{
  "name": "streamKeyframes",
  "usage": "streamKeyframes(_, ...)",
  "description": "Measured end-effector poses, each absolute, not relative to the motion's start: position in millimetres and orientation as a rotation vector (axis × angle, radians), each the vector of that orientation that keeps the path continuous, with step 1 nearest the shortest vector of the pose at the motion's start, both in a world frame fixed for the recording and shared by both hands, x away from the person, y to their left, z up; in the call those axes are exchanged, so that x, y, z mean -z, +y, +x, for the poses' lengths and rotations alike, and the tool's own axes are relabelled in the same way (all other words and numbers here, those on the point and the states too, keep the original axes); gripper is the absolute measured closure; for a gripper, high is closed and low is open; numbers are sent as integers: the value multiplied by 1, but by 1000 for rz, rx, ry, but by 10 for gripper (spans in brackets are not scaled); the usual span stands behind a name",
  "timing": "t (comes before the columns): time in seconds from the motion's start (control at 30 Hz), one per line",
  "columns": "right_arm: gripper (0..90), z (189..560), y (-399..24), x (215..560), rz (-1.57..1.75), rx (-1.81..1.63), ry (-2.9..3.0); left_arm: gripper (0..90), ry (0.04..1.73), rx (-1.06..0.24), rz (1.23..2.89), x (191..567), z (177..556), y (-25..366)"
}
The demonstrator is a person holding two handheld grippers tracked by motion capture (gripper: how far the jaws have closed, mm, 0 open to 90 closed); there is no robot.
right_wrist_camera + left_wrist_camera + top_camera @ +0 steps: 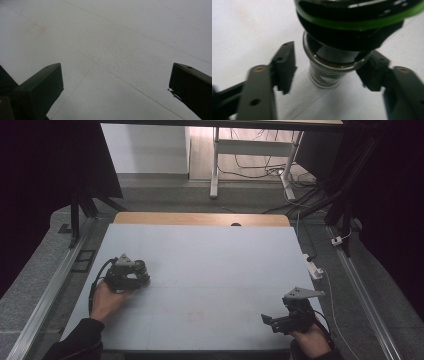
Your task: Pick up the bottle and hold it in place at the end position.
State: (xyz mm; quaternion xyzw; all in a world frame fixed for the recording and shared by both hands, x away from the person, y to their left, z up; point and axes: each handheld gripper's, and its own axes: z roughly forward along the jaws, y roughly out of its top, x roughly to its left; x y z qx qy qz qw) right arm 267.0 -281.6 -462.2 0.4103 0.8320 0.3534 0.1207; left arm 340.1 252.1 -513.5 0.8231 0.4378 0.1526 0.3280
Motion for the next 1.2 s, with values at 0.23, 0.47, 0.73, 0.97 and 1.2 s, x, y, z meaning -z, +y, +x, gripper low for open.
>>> streamKeyframes(0.23,0,267,-281,462,1199,-1026,2430,533,1149,-374,2170,513,340,250)
streamKeyframes(0.47,0,267,-281,462,1196,-1026,2432,536,1168,-379,2169,511,340,247)
streamKeyframes(0.73,0,267,-281,462,1199,-1027,2431,536,1141,-380,2167,506,339,244)
streamKeyframes(0.97,0,267,-281,463,1204,-1028,2434,536,1131,-358,2139,496,339,239)
streamKeyframes(1.2,0,268,-282,463,1205,-1029,2435,536,1109,-346,2121,483,340,230)
